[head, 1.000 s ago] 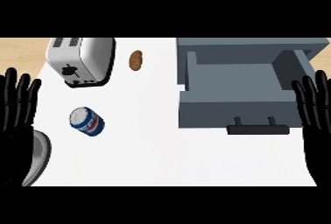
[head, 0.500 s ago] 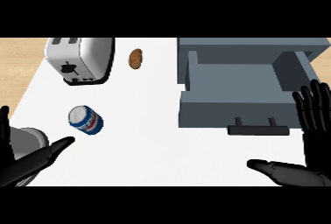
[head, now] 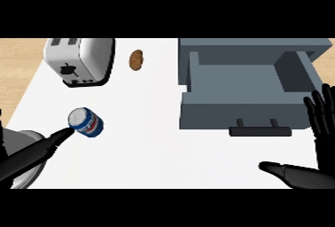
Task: Pick up the can, place it into the drawer and close the drawer
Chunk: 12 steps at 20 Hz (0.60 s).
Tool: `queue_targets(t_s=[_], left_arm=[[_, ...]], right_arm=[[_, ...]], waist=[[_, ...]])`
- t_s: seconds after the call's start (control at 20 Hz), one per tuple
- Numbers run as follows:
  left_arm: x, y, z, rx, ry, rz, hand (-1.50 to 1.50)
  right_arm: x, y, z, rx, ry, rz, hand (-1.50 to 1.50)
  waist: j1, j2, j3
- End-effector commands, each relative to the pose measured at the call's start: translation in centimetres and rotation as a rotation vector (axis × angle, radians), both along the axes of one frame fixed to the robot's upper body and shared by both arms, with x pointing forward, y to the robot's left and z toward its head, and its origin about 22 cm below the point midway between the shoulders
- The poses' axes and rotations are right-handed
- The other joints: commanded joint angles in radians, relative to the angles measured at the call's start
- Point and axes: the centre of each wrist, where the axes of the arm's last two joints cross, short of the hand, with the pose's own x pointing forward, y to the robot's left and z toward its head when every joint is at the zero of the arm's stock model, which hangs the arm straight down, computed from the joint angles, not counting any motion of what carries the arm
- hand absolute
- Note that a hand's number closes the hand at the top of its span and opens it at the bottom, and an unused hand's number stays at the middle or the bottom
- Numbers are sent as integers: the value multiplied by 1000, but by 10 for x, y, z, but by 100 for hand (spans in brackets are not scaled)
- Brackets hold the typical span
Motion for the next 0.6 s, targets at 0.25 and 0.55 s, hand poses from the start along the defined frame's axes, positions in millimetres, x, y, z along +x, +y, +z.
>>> queue_targets(t_s=[0.25, 0.55], left_arm=[[21, -16, -31, -21, 55, 1, -150], [51, -23, -59, -21, 92, 10, -150]], right_arm=[[3, -12, -15, -6, -2, -9, -150], [-7, -8, 4, 0, -25, -25, -150]], waist=[[0, 0, 0], [-3, 0, -1]])
